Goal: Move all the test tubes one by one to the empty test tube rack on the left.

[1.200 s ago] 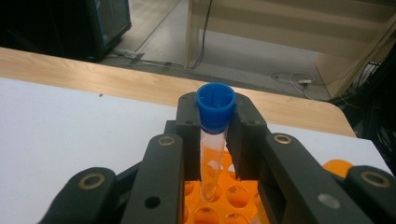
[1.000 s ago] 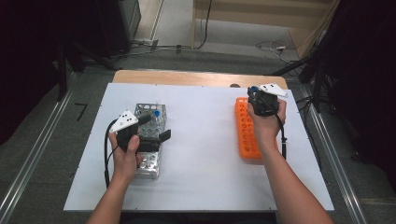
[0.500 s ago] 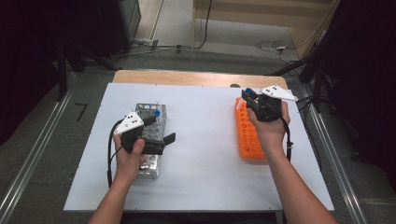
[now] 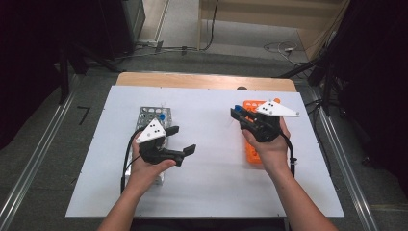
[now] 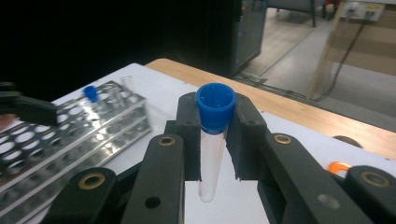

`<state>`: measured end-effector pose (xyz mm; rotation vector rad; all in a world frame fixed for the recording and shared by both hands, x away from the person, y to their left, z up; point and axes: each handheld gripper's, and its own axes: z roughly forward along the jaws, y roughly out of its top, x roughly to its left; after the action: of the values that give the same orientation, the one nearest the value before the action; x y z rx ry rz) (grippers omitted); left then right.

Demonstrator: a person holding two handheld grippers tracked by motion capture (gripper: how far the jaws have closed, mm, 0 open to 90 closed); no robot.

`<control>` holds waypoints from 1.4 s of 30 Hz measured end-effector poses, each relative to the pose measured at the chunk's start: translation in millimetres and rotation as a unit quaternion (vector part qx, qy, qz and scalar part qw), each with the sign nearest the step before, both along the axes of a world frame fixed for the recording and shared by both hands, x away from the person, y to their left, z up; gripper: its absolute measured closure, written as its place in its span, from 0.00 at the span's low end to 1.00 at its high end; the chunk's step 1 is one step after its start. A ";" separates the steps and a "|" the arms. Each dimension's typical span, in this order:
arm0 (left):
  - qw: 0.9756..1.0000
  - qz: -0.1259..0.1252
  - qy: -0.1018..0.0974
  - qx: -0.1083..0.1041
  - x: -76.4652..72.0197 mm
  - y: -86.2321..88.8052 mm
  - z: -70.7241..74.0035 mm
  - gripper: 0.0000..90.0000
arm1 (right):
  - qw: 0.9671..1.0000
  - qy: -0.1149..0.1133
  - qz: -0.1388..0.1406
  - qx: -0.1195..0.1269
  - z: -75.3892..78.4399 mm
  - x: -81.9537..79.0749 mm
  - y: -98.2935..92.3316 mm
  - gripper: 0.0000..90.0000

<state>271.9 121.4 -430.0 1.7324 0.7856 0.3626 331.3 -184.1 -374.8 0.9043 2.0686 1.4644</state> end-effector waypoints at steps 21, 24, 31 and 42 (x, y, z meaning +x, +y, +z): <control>0.999 0.000 -0.007 0.032 -1.4 -12.9 -2.5 0.39 | 0.994 0.004 0.105 0.014 1.7 -25.4 46.0 0.82; 0.999 0.001 -0.007 0.038 -0.8 -20.2 -3.6 0.45 | 0.993 0.006 0.118 0.016 2.9 -31.4 48.7 0.82; 0.999 -0.019 -0.015 0.040 -4.2 -33.5 -4.4 0.57 | 0.989 0.011 0.147 0.024 6.2 -44.4 51.9 0.82; 0.998 -0.032 -0.043 0.020 -12.0 -39.1 2.9 0.67 | 0.986 0.026 0.164 0.011 -1.3 -53.1 55.9 0.82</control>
<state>259.9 82.3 -427.1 1.7623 0.6639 0.4084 278.3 -128.1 -376.1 0.6343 2.3293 1.6431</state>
